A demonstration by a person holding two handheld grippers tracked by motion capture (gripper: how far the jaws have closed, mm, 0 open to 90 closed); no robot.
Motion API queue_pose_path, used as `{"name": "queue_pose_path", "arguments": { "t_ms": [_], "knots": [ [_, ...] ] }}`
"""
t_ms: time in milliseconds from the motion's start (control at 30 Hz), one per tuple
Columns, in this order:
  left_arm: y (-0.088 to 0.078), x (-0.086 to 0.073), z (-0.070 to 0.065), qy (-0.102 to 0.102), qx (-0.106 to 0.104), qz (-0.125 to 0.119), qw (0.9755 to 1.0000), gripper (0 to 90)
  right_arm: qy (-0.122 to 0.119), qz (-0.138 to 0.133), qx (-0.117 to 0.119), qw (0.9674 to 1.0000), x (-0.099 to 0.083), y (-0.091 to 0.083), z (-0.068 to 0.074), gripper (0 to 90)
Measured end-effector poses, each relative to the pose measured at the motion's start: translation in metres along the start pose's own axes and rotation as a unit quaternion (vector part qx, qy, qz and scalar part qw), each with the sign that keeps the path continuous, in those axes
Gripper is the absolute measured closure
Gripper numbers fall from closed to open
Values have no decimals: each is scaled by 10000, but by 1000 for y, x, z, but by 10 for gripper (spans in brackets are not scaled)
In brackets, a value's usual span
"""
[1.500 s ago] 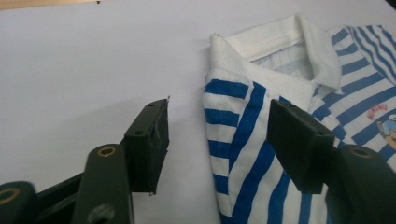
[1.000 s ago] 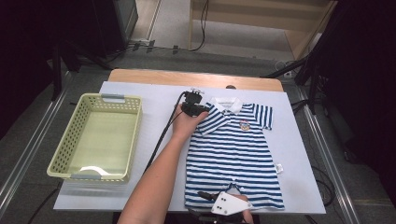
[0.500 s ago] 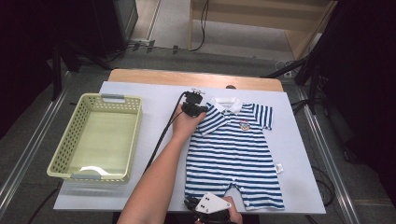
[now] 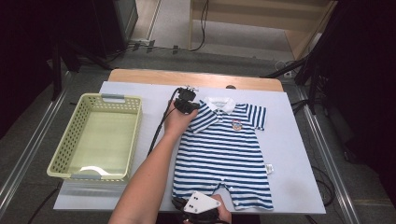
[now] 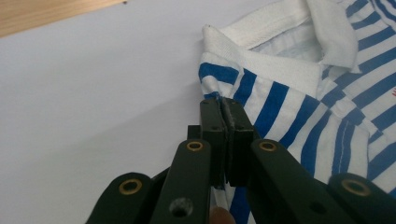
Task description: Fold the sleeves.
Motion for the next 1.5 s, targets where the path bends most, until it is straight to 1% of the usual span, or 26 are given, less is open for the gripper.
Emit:
{"name": "queue_pose_path", "arguments": {
  "t_ms": [233,300,367,400,433,467,500,533,600,633,667,700,767,833,867,900,933,967,1033,1100,1167,1200,1233,1300,1400,1500],
  "knots": [
    [-13,-7,23,-125,260,-1,9996,894,-46,-63,167,9998,17,17,14,837],
    [-15,-9,28,-141,326,44,9994,894,-53,-80,209,9997,20,21,16,836],
    [-18,-11,32,-212,355,24,9991,893,-79,-72,258,9996,22,26,18,835],
    [-20,-12,32,-266,327,-28,9991,889,-73,-58,302,9995,22,27,18,831],
    [-21,-13,32,-342,254,-106,9990,879,-21,-54,375,9993,22,28,18,804],
    [-23,-13,31,-391,143,-191,9990,864,33,-92,453,9989,22,28,17,746],
    [-24,-14,30,-390,109,-231,9989,806,118,-101,545,9984,22,27,16,633],
    [-26,-14,28,-360,63,-271,9990,744,151,-125,573,9982,22,26,16,571],
    [-29,-14,24,-328,-19,-346,9989,650,134,-193,521,9984,22,21,13,439],
    [-31,-14,22,-348,-29,-420,9985,600,149,-221,540,9982,23,18,13,396],
    [-32,-14,21,-379,-94,-481,9981,537,153,-275,518,9982,23,14,11,340],
    [-34,-15,18,-382,-157,-576,9975,512,150,-311,490,9982,23,11,10,304],
    [-37,-16,14,-357,-258,-636,9970,440,177,-374,450,9981,24,3,6,211],
    [-39,-18,10,-324,-359,-664,9966,399,223,-369,520,9977,22,-3,2,88],
    [-40,-19,6,-249,-419,-683,9965,397,237,-378,570,9974,21,-6,1,54],
    [-41,-20,3,-226,-458,-736,9960,373,266,-378,729,9963,20,-10,-1,0],
    [-42,-21,0,-198,-509,-745,9957,356,290,-371,813,9956,19,-14,-3,0],
    [-43,-22,-3,-167,-564,-754,9954,326,256,-380,826,9955,17,-18,-4,0],
    [-45,-24,-8,-111,-592,-782,9951,262,207,-404,713,9964,15,-24,-10,0],
    [-47,-25,-12,-82,-540,-847,9949,178,234,-425,622,9969,12,-30,-17,0],
    [-51,-26,-17,-105,-656,-935,9934,156,295,-462,591,9967,11,-36,-22,0],
    [-53,-27,-19,-73,-643,-955,9933,118,304,-473,559,9969,10,-39,-25,0],
    [-55,-28,-21,-39,-673,-977,9929,116,296,-496,509,9970,9,-42,-27,0],
    [-59,-29,-27,41,-739,-1020,9920,43,304,-518,424,9973,7,-46,-32,0],
    [-65,-34,-36,185,-795,-1077,9908,0,349,-547,322,9974,3,-54,-41,0],
    [-72,-40,-45,238,-892,-1165,9889,0,360,-555,225,9976,0,-59,-50,0]
  ]
}}
Point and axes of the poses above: each handheld gripper's, and its own axes: y roughly forward along the jaws, x roughly out of its top, z roughly to its left, the point moved 5 cm from there along y, roughly forward along the jaws, and after that the axes turned 6 degrees about -x, right-handed, at the moved point
